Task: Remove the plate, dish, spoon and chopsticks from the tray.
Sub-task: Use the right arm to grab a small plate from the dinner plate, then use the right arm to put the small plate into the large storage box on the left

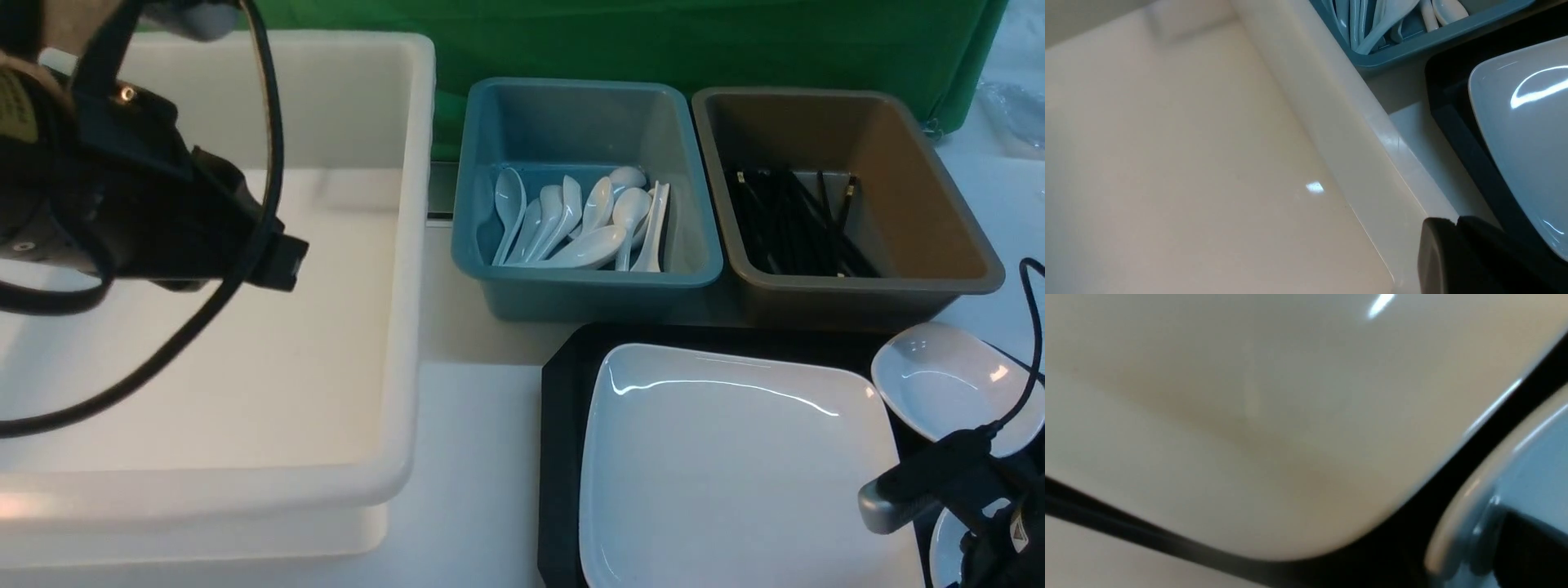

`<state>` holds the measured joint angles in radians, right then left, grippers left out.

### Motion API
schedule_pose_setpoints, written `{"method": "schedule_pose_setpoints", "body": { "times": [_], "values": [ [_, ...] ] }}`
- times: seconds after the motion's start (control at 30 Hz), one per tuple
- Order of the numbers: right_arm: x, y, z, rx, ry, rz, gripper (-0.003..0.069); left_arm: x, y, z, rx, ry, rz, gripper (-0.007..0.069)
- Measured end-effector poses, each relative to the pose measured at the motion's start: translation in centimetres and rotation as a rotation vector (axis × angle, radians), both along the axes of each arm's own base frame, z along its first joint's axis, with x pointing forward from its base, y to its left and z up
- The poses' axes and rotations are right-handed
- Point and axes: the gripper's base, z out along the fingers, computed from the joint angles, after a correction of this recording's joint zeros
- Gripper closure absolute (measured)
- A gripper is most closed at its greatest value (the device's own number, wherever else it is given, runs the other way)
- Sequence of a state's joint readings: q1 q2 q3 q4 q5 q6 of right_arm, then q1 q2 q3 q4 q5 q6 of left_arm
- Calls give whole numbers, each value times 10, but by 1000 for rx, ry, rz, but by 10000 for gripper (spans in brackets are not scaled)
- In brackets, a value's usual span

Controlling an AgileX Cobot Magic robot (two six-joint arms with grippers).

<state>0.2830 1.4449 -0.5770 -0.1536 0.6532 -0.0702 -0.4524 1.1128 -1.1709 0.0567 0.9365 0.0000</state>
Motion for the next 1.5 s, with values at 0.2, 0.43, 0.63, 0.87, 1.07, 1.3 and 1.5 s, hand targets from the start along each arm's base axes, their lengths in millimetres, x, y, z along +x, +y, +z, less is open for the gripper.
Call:
{"method": "schedule_pose_setpoints", "body": {
  "times": [0.2,0.43,0.63,0.87,1.07,1.3,1.5],
  "values": [
    [0,-1,16,7,-50,0,446,1,0,1,-3,-12,0,613],
    [-8,-4,68,34,-160,-29,596,1,0,1,-10,-18,13,613],
    [-14,-5,136,114,-365,-69,598,5,7,3,19,-55,95,613],
    [-7,11,215,328,-585,-10,598,13,22,4,16,-86,215,612],
    [31,68,253,525,-607,193,598,29,75,-12,-75,-45,432,610],
    [60,176,271,639,-602,461,598,7,121,-24,-193,-7,534,610],
    [75,284,240,687,-538,648,598,-25,113,-11,-241,-122,485,610]
  ]
}}
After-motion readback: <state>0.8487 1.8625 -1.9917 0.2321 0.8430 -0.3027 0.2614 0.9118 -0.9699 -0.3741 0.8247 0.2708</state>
